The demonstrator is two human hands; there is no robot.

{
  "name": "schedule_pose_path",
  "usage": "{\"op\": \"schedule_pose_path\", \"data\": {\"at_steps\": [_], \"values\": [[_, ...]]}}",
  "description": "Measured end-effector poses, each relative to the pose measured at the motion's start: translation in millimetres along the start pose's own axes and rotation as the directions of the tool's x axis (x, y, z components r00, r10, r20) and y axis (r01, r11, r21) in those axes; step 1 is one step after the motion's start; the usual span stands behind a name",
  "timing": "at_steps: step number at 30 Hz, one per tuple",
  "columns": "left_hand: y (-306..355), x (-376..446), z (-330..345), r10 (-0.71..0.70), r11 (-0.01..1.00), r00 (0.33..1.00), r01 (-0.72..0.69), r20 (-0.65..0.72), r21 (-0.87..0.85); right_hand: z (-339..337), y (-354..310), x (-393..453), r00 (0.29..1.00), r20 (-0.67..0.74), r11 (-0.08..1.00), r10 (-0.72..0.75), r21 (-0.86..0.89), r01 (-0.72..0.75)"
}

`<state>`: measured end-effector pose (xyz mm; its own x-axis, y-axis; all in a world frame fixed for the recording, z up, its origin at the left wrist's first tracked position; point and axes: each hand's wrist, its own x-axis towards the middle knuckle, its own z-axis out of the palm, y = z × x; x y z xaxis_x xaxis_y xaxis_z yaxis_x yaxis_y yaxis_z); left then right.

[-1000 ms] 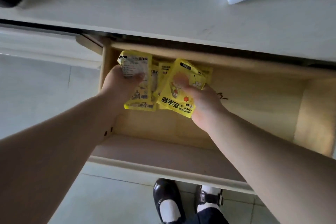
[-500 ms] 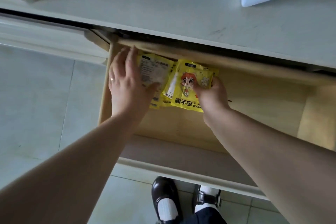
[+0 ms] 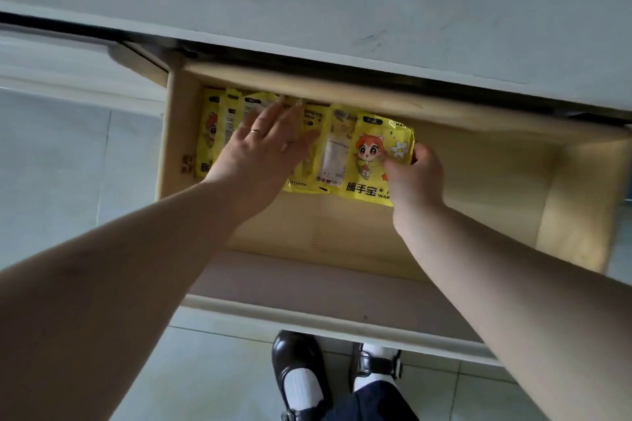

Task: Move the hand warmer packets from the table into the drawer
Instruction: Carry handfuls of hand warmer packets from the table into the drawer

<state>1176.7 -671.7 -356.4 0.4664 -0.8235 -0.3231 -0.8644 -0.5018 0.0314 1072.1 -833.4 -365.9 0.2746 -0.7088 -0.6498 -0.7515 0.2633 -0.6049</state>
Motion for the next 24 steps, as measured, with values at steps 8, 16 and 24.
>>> {"op": "schedule_pose_path", "data": {"at_steps": [8, 16, 24], "values": [[39, -12, 21, 0.261, 0.964, 0.964, -0.258, -0.044, 0.07, -15, 3, 8, 0.997, -0.077, 1.0, 0.019, -0.004, -0.019], [18, 4, 12, 0.254, 0.964, 0.967, -0.251, -0.031, 0.087, -30, 12, 18, 0.996, -0.091, 0.995, 0.004, -0.099, -0.013], [34, -28, -21, 0.051, 0.948, 0.998, -0.039, 0.029, -0.315, -41, -4, 0, 0.995, -0.064, 0.981, -0.083, -0.182, 0.07]]}}
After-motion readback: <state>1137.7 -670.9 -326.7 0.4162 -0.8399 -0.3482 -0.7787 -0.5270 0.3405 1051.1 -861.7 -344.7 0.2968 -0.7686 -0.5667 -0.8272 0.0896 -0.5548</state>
